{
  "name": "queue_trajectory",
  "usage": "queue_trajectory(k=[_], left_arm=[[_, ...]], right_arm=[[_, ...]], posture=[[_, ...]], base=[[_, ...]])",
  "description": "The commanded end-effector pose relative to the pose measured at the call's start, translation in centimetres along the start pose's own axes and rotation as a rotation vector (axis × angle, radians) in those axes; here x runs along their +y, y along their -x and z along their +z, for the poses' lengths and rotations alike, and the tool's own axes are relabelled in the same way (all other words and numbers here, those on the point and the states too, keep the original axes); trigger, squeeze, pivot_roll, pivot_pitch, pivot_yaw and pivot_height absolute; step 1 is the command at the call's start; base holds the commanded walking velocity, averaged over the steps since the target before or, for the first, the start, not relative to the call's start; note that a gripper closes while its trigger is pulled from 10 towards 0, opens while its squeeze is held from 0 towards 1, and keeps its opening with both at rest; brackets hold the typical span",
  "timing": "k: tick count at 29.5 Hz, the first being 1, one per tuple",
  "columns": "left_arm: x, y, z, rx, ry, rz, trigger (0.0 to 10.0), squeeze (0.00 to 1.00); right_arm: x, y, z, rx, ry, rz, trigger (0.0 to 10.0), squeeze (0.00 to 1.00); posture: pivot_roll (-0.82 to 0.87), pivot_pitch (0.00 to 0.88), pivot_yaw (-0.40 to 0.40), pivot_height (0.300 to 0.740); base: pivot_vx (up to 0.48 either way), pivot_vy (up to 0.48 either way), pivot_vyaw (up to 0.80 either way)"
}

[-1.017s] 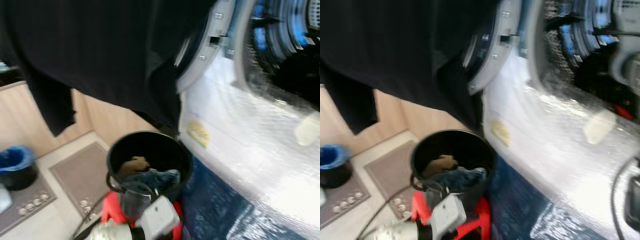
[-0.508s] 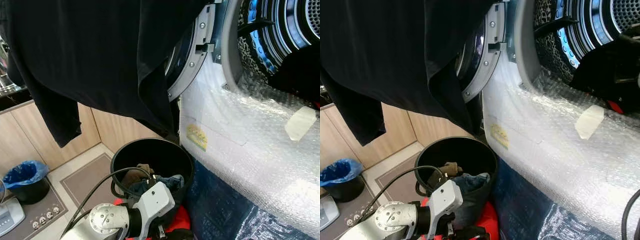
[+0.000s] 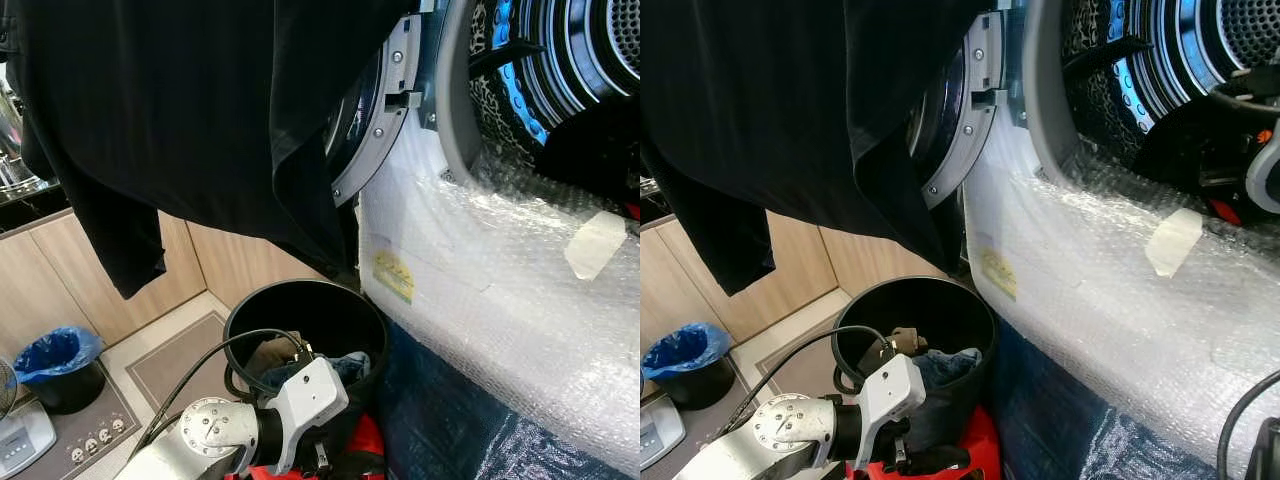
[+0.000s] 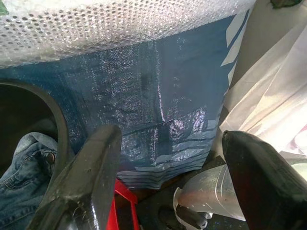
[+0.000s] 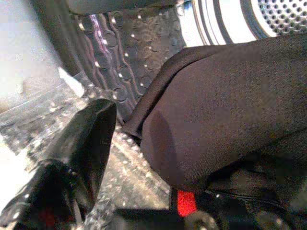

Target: Clothes washing

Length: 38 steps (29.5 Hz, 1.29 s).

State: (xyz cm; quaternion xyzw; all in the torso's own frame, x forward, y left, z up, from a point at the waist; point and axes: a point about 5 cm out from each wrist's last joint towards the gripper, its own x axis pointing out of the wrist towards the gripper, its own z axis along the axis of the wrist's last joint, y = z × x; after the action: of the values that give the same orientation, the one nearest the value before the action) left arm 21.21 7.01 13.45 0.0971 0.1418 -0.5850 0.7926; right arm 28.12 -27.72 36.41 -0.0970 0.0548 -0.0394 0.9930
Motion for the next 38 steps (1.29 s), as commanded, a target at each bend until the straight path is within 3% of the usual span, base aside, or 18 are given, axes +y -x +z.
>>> queue_trajectory(k=[1, 3, 4, 5, 6, 19, 21, 24, 25, 26, 32, 38], left_arm=[[0.5, 0.4, 0.1, 0.008, -0.019, 0.028, 10.0, 0.0], [0.5, 0.4, 0.1, 0.008, -0.018, 0.029, 10.0, 0.0], [0.5, 0.5, 0.0, 0.009, -0.016, 0.03, 10.0, 0.0], [0.5, 0.5, 0.0, 0.009, -0.016, 0.03, 10.0, 0.0], [0.4, 0.5, 0.0, 0.009, -0.013, 0.03, 10.0, 0.0], [0.3, 0.7, -0.1, 0.014, -0.001, 0.036, 10.0, 0.0], [0.4, 0.7, -0.1, 0.015, -0.002, 0.034, 10.0, 0.0], [0.4, 0.7, -0.1, 0.015, -0.003, 0.032, 10.0, 0.0], [0.4, 0.7, 0.0, 0.014, -0.006, 0.029, 10.0, 0.0], [0.5, 0.7, 0.0, 0.015, -0.007, 0.027, 10.0, 0.0], [0.6, 0.5, 0.1, 0.014, -0.016, 0.021, 10.0, 0.0], [0.5, 0.5, 0.1, 0.012, -0.011, 0.027, 10.0, 0.0]], right_arm=[[-0.2, 1.0, 0.4, 0.001, 0.032, 0.04, 10.0, 0.0], [-0.2, 1.6, 0.8, -0.027, 0.067, 0.077, 10.0, 0.0], [-0.3, 2.0, 1.0, -0.049, 0.072, 0.082, 10.0, 0.16], [-0.3, 2.0, 1.0, -0.049, 0.072, 0.082, 10.0, 0.16], [-0.3, 2.1, 1.2, -0.066, 0.073, 0.07, 10.0, 1.0], [-1.4, 4.6, 1.7, -0.106, 0.223, 0.064, 10.0, 1.0], [-1.7, 5.9, 1.8, -0.101, 0.256, 0.113, 10.0, 1.0], [-1.3, 6.3, 1.9, -0.114, 0.239, 0.161, 10.0, 1.0], [-0.6, 6.5, 2.0, -0.142, 0.242, 0.212, 10.0, 0.65], [0.0, 6.6, 2.0, -0.162, 0.248, 0.252, 10.0, 0.0], [2.9, 6.5, 1.4, -0.216, 0.246, 0.47, 10.0, 0.0], [5.9, 5.3, 0.8, -0.213, 0.16, 0.643, 10.0, 0.0]], posture=[[-0.18, 0.0, 0.036, 0.74], [-0.18, 0.0, 0.035, 0.74], [-0.18, 0.0, 0.034, 0.74], [-0.18, 0.0, 0.034, 0.74], [-0.18, 0.0, 0.033, 0.74], [-0.19, 0.0, 0.038, 0.74], [-0.19, 0.0, 0.042, 0.74], [-0.2, 0.0, 0.045, 0.74], [-0.2, 0.0, 0.048, 0.74], [-0.21, 0.0, 0.05, 0.74], [-0.21, 0.0, 0.05, 0.74], [-0.19, 0.0, 0.04, 0.74]], base=[[0.0, 0.0, 0.0], [0.0, 0.0, 0.0], [0.0, 0.0, 0.0], [0.0, 0.0, 0.0], [0.0, 0.0, 0.0], [0.0, 0.0, 0.0], [0.0, 0.0, 0.0], [0.0, 0.0, 0.0], [0.0, 0.0, 0.0], [0.0, 0.0, 0.0], [0.0, 0.0, 0.0], [0.0, 0.0, 0.0]])
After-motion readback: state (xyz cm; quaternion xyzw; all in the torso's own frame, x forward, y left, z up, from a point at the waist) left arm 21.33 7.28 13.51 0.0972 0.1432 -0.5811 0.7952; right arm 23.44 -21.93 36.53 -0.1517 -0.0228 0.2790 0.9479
